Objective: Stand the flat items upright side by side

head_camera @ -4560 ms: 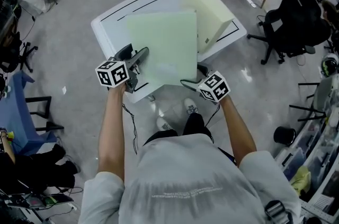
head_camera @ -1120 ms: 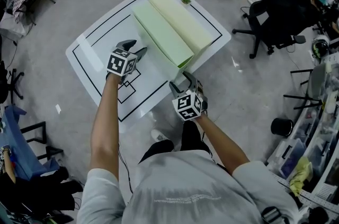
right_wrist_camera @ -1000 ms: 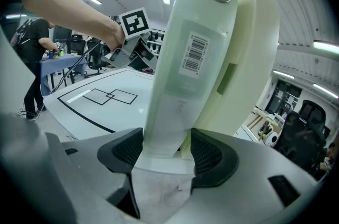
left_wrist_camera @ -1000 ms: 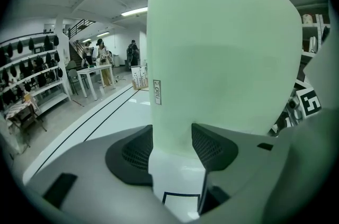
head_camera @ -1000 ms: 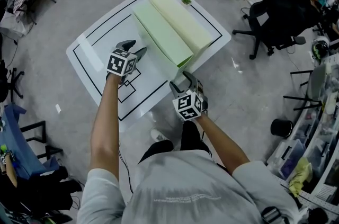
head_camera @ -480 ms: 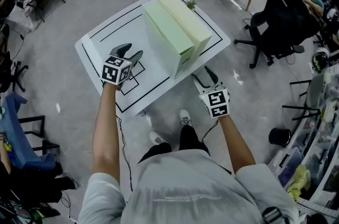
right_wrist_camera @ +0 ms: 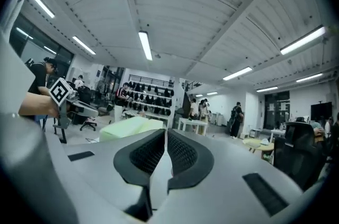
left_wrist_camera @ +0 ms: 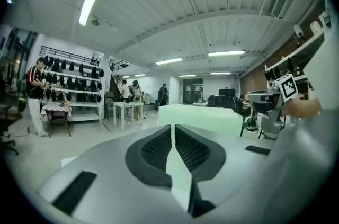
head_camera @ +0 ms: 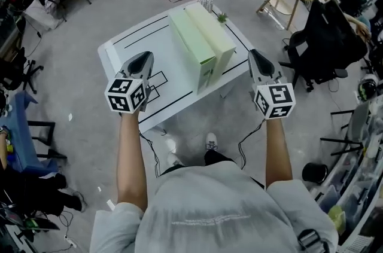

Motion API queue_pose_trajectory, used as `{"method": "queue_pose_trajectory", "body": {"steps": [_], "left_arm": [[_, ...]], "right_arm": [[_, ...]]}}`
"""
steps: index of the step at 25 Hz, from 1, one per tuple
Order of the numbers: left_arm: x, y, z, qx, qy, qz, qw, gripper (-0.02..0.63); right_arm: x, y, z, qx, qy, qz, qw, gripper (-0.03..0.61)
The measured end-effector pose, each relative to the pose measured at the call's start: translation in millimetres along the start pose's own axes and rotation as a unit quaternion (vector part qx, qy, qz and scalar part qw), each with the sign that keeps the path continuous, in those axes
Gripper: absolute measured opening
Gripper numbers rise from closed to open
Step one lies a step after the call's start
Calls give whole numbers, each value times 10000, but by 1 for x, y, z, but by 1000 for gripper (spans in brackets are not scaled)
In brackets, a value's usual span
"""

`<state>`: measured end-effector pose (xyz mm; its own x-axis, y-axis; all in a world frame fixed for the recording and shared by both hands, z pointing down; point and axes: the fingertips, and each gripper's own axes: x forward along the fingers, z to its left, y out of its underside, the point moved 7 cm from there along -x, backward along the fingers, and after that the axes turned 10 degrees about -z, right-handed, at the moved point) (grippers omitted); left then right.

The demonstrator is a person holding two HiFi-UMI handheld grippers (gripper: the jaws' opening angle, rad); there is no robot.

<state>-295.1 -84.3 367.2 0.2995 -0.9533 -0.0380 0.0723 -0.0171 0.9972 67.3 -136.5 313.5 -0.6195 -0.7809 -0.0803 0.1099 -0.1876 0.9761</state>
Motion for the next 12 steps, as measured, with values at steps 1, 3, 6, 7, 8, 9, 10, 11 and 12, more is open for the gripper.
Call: {"method": "queue_pose_trajectory", "body": {"steps": [1,3,6,7,8,9,10,11,12], "left_arm": [[-1,-12,-4,109,-34,-59,9999,35],[-3,-36,-13,363,-67,-180,9992,29],[-5,-67,-25,728,-161,-332,9967,26],[-4,-75,-29,791,-217,-383,9959,26],[-3,-83,-33,837,-256,-443,9952,26],[-1,-89,-38,892,-270,-513,9943,26],[0,-95,-42,969,-271,-583,9932,26],[1,-100,-46,1062,-275,-644,9919,26],[1,-104,-49,1149,-283,-689,9906,26]], "right_arm": [[4,-10,-3,4,-107,-147,9998,40],[13,-27,-6,-28,-320,-328,9989,31],[28,-46,-8,-124,-636,-408,9971,28],[33,-51,-8,-142,-741,-436,9962,28],[37,-56,-8,-156,-843,-465,9952,28],[41,-60,-7,-174,-937,-493,9942,28],[45,-64,-7,-206,-1024,-519,9932,28],[48,-67,-7,-252,-1102,-542,9921,28],[51,-70,-7,-307,-1170,-561,9911,28]]}}
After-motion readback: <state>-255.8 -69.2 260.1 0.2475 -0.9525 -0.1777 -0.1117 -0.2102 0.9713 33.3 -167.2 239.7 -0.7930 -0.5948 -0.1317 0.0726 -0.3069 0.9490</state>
